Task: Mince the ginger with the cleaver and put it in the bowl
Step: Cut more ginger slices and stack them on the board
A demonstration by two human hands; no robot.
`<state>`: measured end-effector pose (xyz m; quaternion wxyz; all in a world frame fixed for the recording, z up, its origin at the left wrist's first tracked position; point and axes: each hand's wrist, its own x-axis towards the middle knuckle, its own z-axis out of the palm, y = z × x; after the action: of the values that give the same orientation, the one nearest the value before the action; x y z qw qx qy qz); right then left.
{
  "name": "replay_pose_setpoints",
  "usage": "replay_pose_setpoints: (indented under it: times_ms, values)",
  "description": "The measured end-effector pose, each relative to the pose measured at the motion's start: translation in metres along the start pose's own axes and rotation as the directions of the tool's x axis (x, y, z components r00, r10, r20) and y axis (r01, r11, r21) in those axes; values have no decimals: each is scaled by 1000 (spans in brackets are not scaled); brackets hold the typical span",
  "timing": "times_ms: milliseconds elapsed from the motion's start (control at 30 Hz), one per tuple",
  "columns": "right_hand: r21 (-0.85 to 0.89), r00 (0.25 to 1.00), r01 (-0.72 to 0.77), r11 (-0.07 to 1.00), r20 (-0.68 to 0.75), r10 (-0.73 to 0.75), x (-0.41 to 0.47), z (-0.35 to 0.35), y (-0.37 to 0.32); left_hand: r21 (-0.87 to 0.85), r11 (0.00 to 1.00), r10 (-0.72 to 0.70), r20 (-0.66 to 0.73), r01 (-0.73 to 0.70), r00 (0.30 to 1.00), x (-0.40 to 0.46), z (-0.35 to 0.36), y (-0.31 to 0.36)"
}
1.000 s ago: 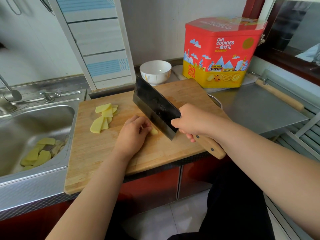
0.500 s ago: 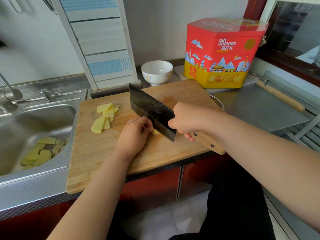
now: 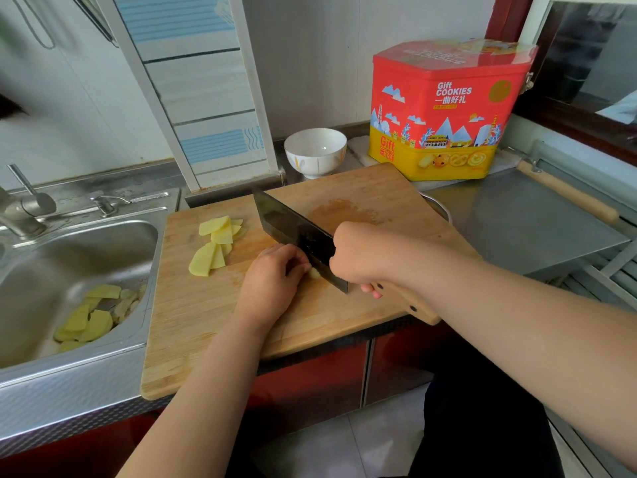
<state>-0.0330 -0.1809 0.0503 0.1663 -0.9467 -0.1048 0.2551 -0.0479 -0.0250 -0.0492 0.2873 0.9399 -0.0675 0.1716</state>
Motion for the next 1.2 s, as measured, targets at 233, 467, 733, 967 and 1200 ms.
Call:
replay_pose_setpoints:
  times_ms: [233, 467, 733, 967, 1200]
  values:
    - [56, 994, 18, 998, -111, -11, 1, 1, 20, 32, 999, -6, -9, 6, 1000, -2, 1, 3]
    - [114, 986, 115, 987, -130, -100, -9, -8, 23, -154, 986, -95, -217, 62, 972, -2, -8, 10]
    - [204, 970, 216, 955, -159, -185, -14, -7, 22, 6, 975, 218, -169, -220, 961, 42, -80, 66]
    - [180, 957, 252, 951, -194, -217, -29, 3, 19, 268, 935, -4, 661, -231, 750, 69, -108, 91]
    - [160, 949, 273, 949, -207, -238, -31, 18, 20, 343, 914, -102, 711, -216, 696, 68, -101, 83]
